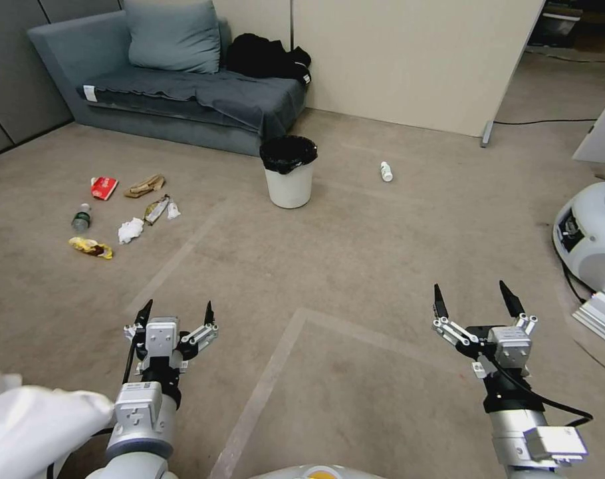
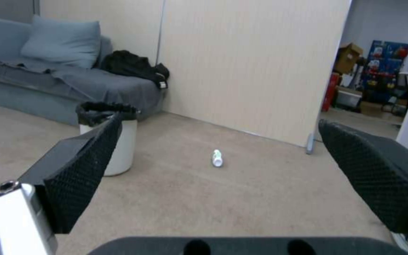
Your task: Pick up the trash bin, then pick up the garbage from the floor and place it into the trash bin.
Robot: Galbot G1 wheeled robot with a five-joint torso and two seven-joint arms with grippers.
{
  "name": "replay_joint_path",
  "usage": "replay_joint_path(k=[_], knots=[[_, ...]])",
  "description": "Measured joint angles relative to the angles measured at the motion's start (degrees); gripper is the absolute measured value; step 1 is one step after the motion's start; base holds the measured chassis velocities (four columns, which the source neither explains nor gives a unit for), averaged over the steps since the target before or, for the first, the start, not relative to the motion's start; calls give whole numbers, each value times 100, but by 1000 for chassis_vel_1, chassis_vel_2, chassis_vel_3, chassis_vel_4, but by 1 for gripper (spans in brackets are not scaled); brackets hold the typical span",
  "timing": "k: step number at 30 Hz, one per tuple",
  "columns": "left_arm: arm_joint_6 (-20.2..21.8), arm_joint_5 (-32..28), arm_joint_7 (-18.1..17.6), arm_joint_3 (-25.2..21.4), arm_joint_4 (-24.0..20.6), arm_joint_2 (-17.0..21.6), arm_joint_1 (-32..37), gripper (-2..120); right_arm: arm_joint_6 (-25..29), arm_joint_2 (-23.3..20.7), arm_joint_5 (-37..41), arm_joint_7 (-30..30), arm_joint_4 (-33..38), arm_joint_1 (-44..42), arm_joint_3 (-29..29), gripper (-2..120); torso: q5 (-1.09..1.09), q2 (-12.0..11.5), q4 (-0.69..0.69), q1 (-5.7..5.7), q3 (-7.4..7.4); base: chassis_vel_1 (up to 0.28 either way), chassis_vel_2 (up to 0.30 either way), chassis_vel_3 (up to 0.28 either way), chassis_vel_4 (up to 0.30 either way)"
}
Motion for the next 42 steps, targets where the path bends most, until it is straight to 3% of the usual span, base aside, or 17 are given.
replay_joint_path(k=[20,42], knots=[[-19,128,-20,62,-125,-12,66,100,-24,-2,46,-220,49,2,22,100,0,0,0,0,0,-194,188,186,-189],[-66,179,-73,128,-166,25,138,100,-30,-2,120,-320,95,5,69,100,2,0,0,0,0,-254,255,268,-259]])
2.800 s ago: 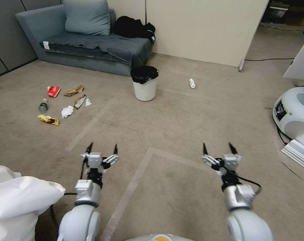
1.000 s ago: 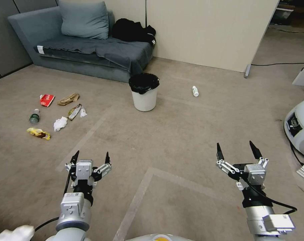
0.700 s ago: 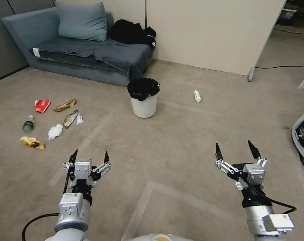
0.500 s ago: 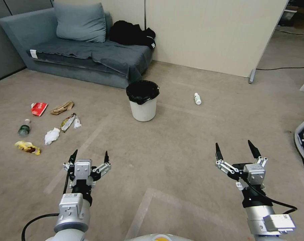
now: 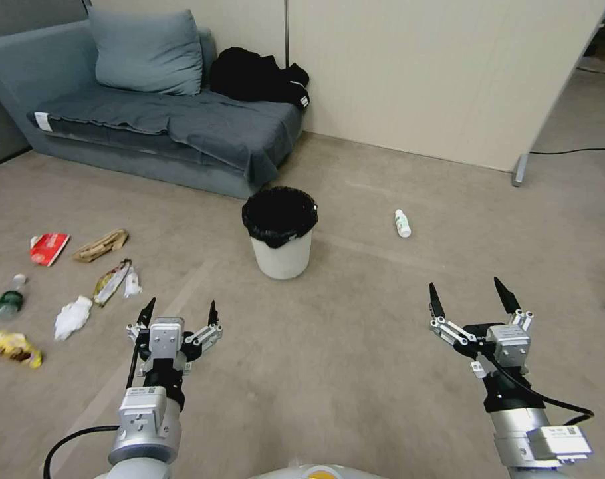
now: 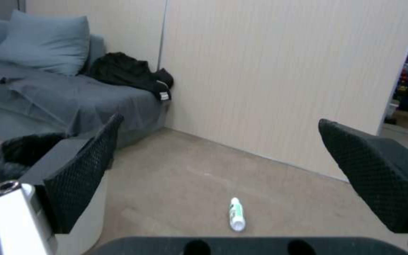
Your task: Pick up the trash bin, then pick up the garbage from the floor and place it into the trash bin.
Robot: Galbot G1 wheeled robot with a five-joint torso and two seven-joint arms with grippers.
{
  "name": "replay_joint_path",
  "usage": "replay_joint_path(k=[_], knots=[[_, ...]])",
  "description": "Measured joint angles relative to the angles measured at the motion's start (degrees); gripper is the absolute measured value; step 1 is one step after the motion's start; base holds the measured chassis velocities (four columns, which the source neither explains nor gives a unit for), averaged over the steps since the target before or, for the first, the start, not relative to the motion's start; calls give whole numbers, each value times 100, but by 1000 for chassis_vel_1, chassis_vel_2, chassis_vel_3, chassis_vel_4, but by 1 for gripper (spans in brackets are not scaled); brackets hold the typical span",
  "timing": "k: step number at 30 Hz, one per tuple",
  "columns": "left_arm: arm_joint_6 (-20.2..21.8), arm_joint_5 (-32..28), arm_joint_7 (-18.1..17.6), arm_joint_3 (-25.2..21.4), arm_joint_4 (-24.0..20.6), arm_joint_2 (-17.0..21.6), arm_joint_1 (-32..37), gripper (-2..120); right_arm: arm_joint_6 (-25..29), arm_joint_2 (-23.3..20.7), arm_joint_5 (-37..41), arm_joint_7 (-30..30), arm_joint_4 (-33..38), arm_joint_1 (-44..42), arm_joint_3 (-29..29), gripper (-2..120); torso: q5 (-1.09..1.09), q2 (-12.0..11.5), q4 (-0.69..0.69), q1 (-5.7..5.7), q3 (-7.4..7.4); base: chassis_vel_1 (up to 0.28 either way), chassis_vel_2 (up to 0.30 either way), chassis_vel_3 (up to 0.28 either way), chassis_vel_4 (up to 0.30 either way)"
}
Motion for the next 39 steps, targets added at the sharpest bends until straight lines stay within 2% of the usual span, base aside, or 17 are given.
replay_joint_path(k=[14,15,18,19,21,24,28,36,39], knots=[[23,-29,-125,28,4,60,7,100,4,0,22,0,12,29,8,100,-5,0,0,0,0,-271,266,273,-268],[25,-31,-126,44,5,64,7,100,5,0,17,1,10,28,-1,100,1,0,0,0,0,-262,294,268,-277],[26,-34,-129,46,7,67,6,100,15,0,14,0,-1,28,-8,100,-8,0,-1,1,0,-267,283,276,-268],[26,-36,-133,45,9,69,6,100,47,0,19,-2,-21,33,-9,100,2,0,0,0,0,-261,280,273,-273],[26,-44,-137,45,19,72,5,100,126,0,48,-4,-53,57,-2,100,-7,0,1,1,1,-238,261,254,-262],[27,-47,-142,51,29,72,0,100,244,0,110,-51,-87,84,25,100,-4,0,0,1,2,-223,244,235,-213],[28,-48,-146,71,42,68,-2,100,327,0,139,-89,-111,93,39,100,-4,-1,0,1,2,-100,117,122,-78],[81,-90,-148,114,44,66,-10,100,436,0,168,-125,-157,115,80,100,-3,0,0,0,-1,27,-47,-48,35],[229,-165,-134,149,19,67,-31,100,523,0,173,-130,-174,129,94,100,-3,0,0,0,0,0,0,0,0]])
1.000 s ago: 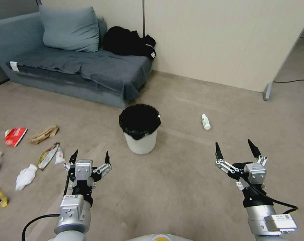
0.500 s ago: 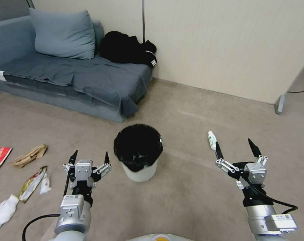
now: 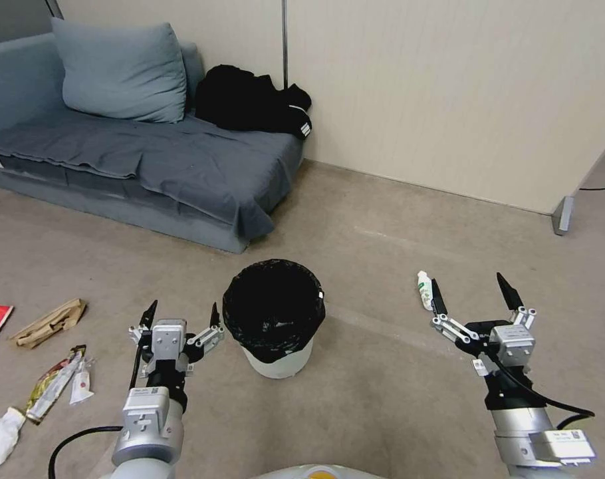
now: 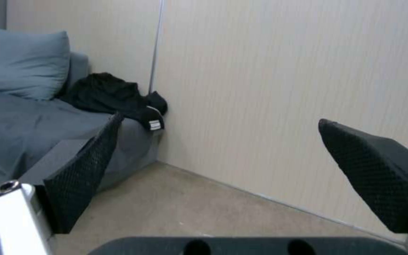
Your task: Pick up the trash bin, then pick up the garbage from the floor and place it into the trash bin.
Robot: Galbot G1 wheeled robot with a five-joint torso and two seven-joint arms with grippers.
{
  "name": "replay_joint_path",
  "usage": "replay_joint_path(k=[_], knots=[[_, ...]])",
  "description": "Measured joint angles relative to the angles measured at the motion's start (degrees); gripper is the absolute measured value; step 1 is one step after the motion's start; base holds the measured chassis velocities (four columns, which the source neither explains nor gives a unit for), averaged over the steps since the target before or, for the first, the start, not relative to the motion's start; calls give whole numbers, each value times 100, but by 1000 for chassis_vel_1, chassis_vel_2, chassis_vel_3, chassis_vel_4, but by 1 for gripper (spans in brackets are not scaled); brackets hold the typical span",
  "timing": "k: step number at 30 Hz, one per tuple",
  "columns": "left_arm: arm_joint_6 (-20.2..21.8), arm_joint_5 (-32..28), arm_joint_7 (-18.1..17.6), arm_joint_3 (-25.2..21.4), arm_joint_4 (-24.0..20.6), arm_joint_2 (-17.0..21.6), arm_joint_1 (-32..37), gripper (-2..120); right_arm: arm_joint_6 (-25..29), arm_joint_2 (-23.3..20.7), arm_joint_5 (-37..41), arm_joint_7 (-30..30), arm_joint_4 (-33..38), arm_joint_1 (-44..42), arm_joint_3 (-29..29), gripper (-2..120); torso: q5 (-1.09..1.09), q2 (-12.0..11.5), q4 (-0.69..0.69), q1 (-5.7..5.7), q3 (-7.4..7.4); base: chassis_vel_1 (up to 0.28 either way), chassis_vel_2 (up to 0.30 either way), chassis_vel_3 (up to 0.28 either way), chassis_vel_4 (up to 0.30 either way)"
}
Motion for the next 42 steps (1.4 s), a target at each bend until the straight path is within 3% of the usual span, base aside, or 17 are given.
replay_joint_path(k=[3,5,6,8,9,13,17,24,42], knots=[[240,-91,72,9,-57,9,-34,100,41,0,-62,0,0,22,27,100,0,0,0,0,0,0,0,0,0],[828,-299,266,-62,-137,44,-176,100,74,0,-134,1,-34,62,73,100,1,0,1,0,0,0,0,0,0],[828,-299,266,-62,-137,44,-176,100,74,0,-134,1,-34,62,73,100,1,0,1,0,0,0,0,0,0],[1413,-648,414,-181,-187,88,-431,100,76,0,-160,1,-61,76,90,100,0,0,1,0,0,0,0,0,0],[1413,-648,414,-181,-187,88,-431,100,76,0,-160,1,-61,76,90,100,0,0,1,0,0,0,0,0,0],[2392,-1603,700,-478,-77,235,-1278,100,78,0,-222,-23,-130,146,76,100,-1,0,0,0,0,0,0,0,0],[2518,-2008,769,-552,258,356,-1767,100,73,0,-259,-36,-162,194,31,100,1,0,0,0,1,0,0,0,0],[2517,-2070,763,-519,1013,526,-2347,100,50,0,-282,-45,-186,170,28,100,0,0,0,0,1,0,0,0,0],[2472,-2313,615,-380,2448,462,-3295,100,40,0,-404,-68,-313,177,-80,100,0,0,0,0,1,0,0,0,0]])
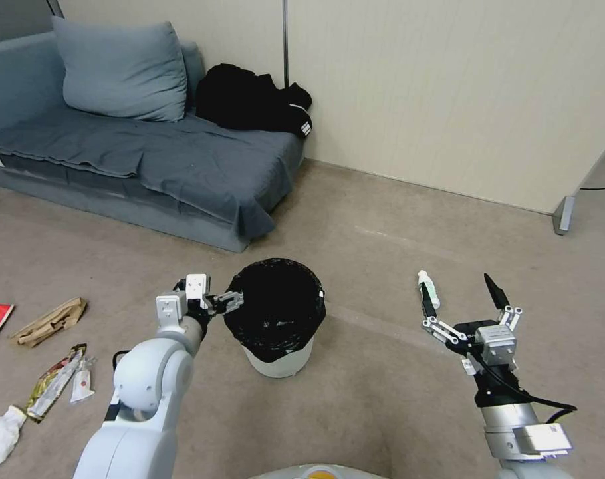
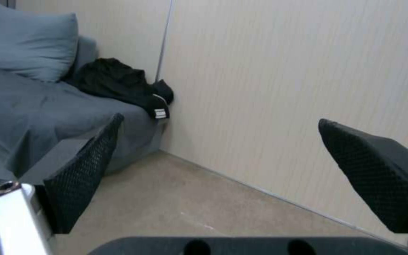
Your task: Pick up the trash bin, then pick up the garbage from the floor and place it into the trash bin.
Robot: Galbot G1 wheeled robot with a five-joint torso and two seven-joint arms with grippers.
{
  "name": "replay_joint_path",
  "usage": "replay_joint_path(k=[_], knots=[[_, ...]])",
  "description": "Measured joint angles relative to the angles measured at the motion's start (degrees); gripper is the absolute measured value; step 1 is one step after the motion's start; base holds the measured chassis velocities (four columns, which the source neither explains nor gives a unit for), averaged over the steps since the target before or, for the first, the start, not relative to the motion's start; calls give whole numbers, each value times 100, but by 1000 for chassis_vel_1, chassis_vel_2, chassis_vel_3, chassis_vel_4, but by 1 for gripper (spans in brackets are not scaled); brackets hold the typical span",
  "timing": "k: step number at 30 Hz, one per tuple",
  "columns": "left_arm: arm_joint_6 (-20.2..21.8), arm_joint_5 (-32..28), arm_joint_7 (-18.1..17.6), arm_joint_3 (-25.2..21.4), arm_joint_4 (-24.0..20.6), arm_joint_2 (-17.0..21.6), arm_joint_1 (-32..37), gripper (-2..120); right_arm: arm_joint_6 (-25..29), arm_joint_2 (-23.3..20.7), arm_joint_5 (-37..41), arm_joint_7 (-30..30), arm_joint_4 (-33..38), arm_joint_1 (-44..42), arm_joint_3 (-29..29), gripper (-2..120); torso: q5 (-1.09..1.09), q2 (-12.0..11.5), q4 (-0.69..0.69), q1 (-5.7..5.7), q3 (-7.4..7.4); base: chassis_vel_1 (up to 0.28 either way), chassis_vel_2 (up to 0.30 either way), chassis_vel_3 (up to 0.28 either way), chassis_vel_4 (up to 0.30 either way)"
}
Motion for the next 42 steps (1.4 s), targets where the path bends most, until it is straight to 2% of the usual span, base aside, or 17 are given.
replay_joint_path(k=[6,9,21,25,28,29,32,33,37,38,39,41,42], knots=[[-4,5,-52,8,313,-112,-212,100,2,0,-11,-5,-43,-7,-6,100,0,0,0,0,0,0,0,0,0],[-7,-3,-62,49,625,-155,-401,100,5,0,-14,-18,-54,-12,11,100,0,0,0,0,0,0,0,0,0],[-12,-82,-62,99,1205,-233,-666,96,-10,0,-45,-41,-46,-28,-8,100,0,0,0,0,0,0,0,0,0],[-13,-129,-70,117,1362,-276,-637,88,-69,0,-22,-40,-23,-45,-47,100,0,0,0,0,0,0,0,0,0],[-30,-156,-124,79,1426,-319,-578,74,-81,0,-35,-41,-21,-48,-83,100,5,1,1,-1,-1,0,0,0,0],[-30,-156,-124,79,1426,-319,-578,74,-81,0,-35,-41,-21,-48,-83,100,5,1,1,-1,-1,0,0,0,0],[-37,-160,-152,31,1453,-335,-495,59,-80,-1,-125,-225,-22,-40,-24,100,6,1,1,-1,-2,0,0,0,0],[-37,-160,-152,31,1453,-335,-495,59,-80,-1,-125,-225,-22,-40,-24,100,6,1,1,-1,-2,0,0,0,0],[-46,-172,-226,-35,1463,-356,-377,40,-108,0,-214,-274,10,-11,6,100,7,2,2,-1,-3,0,0,0,0],[-46,-172,-226,-35,1463,-356,-377,40,-108,0,-214,-274,10,-11,6,100,7,2,2,-1,-3,0,0,0,0],[-46,-174,-238,-39,1463,-365,-353,34,-65,0,-302,-274,10,3,23,100,7,2,3,-1,-3,0,0,0,0],[-47,-175,-244,-42,1463,-372,-336,31,-15,0,-387,-282,10,10,38,100,6,2,2,-1,-3,0,0,0,0],[-47,-176,-249,-46,1463,-384,-311,25,60,0,-492,-283,10,15,48,100,6,2,3,-2,-3,0,0,0,0]])
